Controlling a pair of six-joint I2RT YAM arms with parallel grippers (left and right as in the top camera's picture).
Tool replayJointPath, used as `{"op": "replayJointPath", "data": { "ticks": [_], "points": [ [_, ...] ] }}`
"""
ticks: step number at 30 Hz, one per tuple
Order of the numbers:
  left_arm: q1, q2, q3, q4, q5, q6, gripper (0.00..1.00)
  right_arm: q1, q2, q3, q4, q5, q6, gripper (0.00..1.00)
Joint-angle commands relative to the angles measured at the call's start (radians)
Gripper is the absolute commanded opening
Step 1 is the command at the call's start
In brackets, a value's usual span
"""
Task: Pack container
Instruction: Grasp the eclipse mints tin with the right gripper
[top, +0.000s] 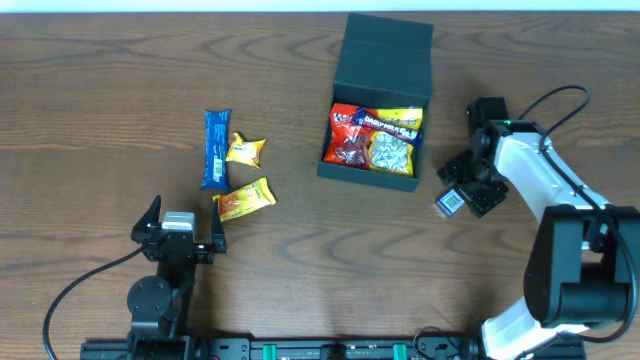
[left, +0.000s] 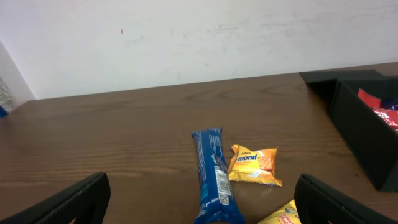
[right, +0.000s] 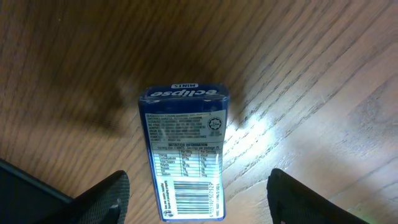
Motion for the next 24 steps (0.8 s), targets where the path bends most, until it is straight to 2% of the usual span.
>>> {"op": "replayJointPath", "data": {
  "ticks": [1, 10, 19, 22, 24],
  "points": [
    [0.003, -0.006, -0.018, -0.047, -0.019, -0.005, 0.95, -0.015, 0.007, -0.019, 0.001, 0.036, -0.007, 0.72],
    [0.003, -0.006, -0.018, -0.047, -0.019, -0.004, 0.95, -0.014, 0.007, -0.113, 0.085, 0.032, 0.005, 0.70],
    [0.003, -0.006, -0.018, -0.047, -0.019, -0.005, 0.95, -0.015, 0.007, -0.114, 0.105, 0.035, 0.005, 0.43],
    [0.003, -0.006, -0.018, -0.047, -0.019, -0.004, 0.95, -0.015, 0.007, -0.114, 0.119, 0.011, 0.002, 0.40],
    [0.003, -0.006, -0.018, -0.047, -0.019, -0.004, 0.95, -0.015, 0.007, -0.114, 0.144, -0.037, -0.028, 0.42]
  ]
}}
